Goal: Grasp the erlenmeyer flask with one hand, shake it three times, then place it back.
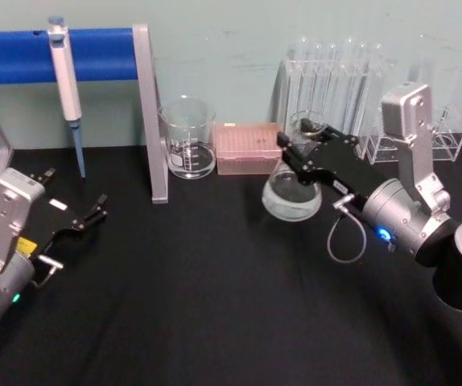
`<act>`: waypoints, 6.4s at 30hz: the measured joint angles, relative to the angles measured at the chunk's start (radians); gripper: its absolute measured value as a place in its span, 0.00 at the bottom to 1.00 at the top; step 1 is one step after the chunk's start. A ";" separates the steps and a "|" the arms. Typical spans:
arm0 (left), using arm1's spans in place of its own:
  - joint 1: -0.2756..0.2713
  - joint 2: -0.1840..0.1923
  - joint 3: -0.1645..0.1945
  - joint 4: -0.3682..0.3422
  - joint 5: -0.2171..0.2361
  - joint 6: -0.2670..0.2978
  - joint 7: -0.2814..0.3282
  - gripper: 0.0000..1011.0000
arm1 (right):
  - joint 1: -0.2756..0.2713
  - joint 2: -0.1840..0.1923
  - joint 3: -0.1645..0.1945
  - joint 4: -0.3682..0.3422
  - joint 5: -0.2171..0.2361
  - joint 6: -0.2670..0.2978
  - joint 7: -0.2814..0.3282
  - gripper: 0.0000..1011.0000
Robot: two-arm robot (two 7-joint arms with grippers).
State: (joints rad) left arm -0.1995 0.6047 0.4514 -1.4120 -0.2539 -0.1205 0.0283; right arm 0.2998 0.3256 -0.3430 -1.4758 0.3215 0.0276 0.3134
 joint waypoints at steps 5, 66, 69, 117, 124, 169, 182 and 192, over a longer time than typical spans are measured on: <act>0.000 0.000 0.000 0.000 0.000 0.000 0.000 0.99 | 0.003 0.003 -0.021 -0.007 0.010 -0.003 0.067 0.45; 0.000 0.000 0.000 0.000 0.000 0.000 0.000 0.99 | 0.072 0.114 -0.201 -0.018 0.149 -0.101 0.280 0.45; 0.000 0.000 0.000 0.000 0.000 0.000 0.000 0.99 | 0.062 0.106 -0.180 -0.017 0.136 -0.095 0.231 0.45; 0.000 0.000 0.000 0.000 0.000 0.000 0.000 0.99 | -0.015 -0.015 0.025 0.022 -0.035 -0.021 -0.046 0.45; 0.000 0.000 0.000 0.000 0.000 0.000 0.000 0.99 | 0.001 -0.013 0.002 0.027 -0.023 -0.029 0.054 0.45; 0.000 0.000 0.000 0.000 0.000 0.000 0.000 0.99 | 0.110 0.042 -0.181 0.153 0.087 -0.147 0.330 0.45; 0.000 0.000 0.000 0.000 0.000 0.000 0.000 0.99 | 0.138 0.015 -0.199 0.241 0.090 -0.181 0.351 0.45; 0.000 0.000 0.000 0.000 0.000 0.000 0.000 0.99 | 0.161 -0.006 -0.210 0.306 0.086 -0.190 0.364 0.45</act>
State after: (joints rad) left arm -0.1995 0.6047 0.4514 -1.4120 -0.2539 -0.1205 0.0283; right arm 0.4607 0.3193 -0.5526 -1.1700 0.4070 -0.1622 0.6773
